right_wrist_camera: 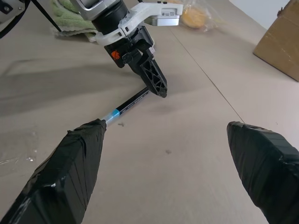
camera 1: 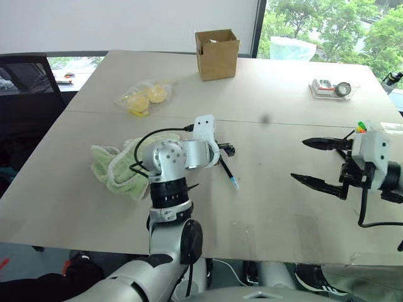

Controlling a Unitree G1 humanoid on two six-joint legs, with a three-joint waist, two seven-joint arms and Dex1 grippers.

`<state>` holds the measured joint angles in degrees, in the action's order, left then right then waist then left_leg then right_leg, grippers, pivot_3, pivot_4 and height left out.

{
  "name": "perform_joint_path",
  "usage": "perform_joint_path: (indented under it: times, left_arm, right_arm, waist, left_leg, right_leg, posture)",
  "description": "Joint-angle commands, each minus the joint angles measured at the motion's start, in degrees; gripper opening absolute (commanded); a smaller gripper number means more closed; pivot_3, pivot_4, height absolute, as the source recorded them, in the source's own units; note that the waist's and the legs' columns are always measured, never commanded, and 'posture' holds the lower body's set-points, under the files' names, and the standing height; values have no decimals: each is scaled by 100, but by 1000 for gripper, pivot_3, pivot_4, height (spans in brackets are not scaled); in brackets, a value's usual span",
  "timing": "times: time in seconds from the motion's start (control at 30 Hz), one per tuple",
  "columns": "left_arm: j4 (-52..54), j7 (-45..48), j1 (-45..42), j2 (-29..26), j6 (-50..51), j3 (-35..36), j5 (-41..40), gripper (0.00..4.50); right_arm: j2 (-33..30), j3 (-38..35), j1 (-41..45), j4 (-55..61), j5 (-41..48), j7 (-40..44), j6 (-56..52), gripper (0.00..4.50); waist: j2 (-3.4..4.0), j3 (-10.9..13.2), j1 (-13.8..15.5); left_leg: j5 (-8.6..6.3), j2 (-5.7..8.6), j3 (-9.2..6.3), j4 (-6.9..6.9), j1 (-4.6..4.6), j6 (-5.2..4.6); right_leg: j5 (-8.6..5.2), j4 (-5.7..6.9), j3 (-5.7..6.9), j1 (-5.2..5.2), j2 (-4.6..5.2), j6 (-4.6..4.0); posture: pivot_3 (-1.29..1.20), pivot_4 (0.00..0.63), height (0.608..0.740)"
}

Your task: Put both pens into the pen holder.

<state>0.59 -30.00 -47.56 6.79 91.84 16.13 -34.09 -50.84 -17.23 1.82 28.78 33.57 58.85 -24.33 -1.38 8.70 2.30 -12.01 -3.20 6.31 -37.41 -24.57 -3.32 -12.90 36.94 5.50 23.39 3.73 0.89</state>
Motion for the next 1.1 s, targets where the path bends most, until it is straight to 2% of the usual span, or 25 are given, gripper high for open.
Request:
perform_joint_path:
  times: [0.03,0.13,0.17,0.2,0.23,0.27,0.37,0.43,0.5,0.63,0.73,0.77,0.9,1.1]
  left_arm:
    - [-730,-15,81,69,66,-146,-187,3717]
    - [-888,147,63,-103,66,-549,-338,2331]
    - [-935,201,62,-171,66,-643,-372,2248]
    - [-962,257,62,-246,66,-722,-390,1588]
    - [-973,312,61,-338,66,-822,-367,1566]
    - [-966,399,55,-446,66,-926,-361,1270]
    - [-848,687,121,-797,66,-1238,-513,105]
    - [-743,817,186,-978,66,-1384,-563,105]
    - [-502,1138,344,-1233,66,-1222,-909,105]
    - [276,2183,532,-1578,66,-91,-1703,105]
    - [807,3162,635,-1515,-559,857,-2677,105]
    - [901,3366,651,-1601,-599,939,-2822,105]
    - [1042,3763,675,-1685,-752,1113,-3363,105]
    - [1583,4334,988,-1962,-1212,492,-3332,105]
  right_arm:
    - [-34,-378,-265,395,117,-106,-19,4500]
    - [0,-530,-523,650,227,-278,-182,4500]
    - [12,-552,-586,714,249,-319,-217,4500]
    - [26,-553,-625,764,261,-364,-244,4500]
    - [50,-550,-656,815,306,-426,-309,4500]
    - [86,-527,-664,873,377,-517,-412,4500]
    - [149,-377,-614,1031,555,-928,-840,4500]
    - [162,-322,-556,1091,682,-1142,-1104,4500]
    - [213,-257,-395,1100,975,-1344,-1409,4500]
    - [382,135,191,1028,1744,-1900,-2289,4500]
    - [825,529,768,721,2515,-2464,-3003,4500]
    - [1005,631,935,584,2762,-2634,-3193,4500]
    - [1720,982,1627,-211,3299,-3244,-3779,4500]
    - [2301,1109,2682,-1293,3770,-3588,-4397,4500]
  waist:
    - [16,-13,16]
    - [35,-28,35]
    - [37,-29,42]
    - [37,-30,48]
    - [37,-30,76]
    - [37,-31,110]
    - [37,-31,150]
    - [37,-31,146]
    - [38,-32,127]
    - [30,-23,18]
    - [-9,6,-27]
    - [-20,12,-37]
    - [-19,12,-93]
    - [-21,14,-143]
  left_leg:
    - [0,4,-2,0,1,0]
    - [0,17,-2,-1,0,-2]
    - [0,18,-2,-1,0,-2]
    - [0,19,-2,-1,0,-3]
    - [0,20,-2,-2,-1,-3]
    - [1,24,-3,-3,-4,-4]
    - [0,27,-7,-3,-7,-6]
    - [0,26,-8,-2,-8,-6]
    - [0,23,-8,-2,-7,-7]
    - [1,12,-11,3,-17,-6]
    - [1,6,-12,4,-23,-5]
    - [2,3,-13,3,-30,-4]
    - [2,7,-10,4,-25,-4]
    - [2,17,-1,1,-28,-7]
  right_leg:
    - [0,0,2,-3,7,0]
    - [0,-2,4,-6,26,0]
    - [0,-2,4,-6,27,0]
    - [-1,-2,4,-6,29,0]
    - [-1,-2,4,-7,30,0]
    - [-2,-3,5,-7,33,-4]
    - [-9,-8,8,-8,35,-19]
    - [-9,-8,8,-7,38,-20]
    - [-5,-8,4,-7,45,-29]
    - [1,-8,5,5,44,-41]
    - [2,-7,6,13,41,-41]
    - [3,-7,8,18,40,-42]
    - [4,-7,5,14,41,-41]
    - [17,-7,5,13,27,-18]
  posture:
    - [0,150,740]
    - [0,150,740]
    - [0,150,740]
    - [0,150,740]
    - [0,150,740]
    - [0,150,740]
    - [0,150,740]
    - [0,150,740]
    - [0,150,740]
    - [0,150,740]
    - [0,150,740]
    - [0,150,740]
    - [0,150,740]
    - [0,150,740]
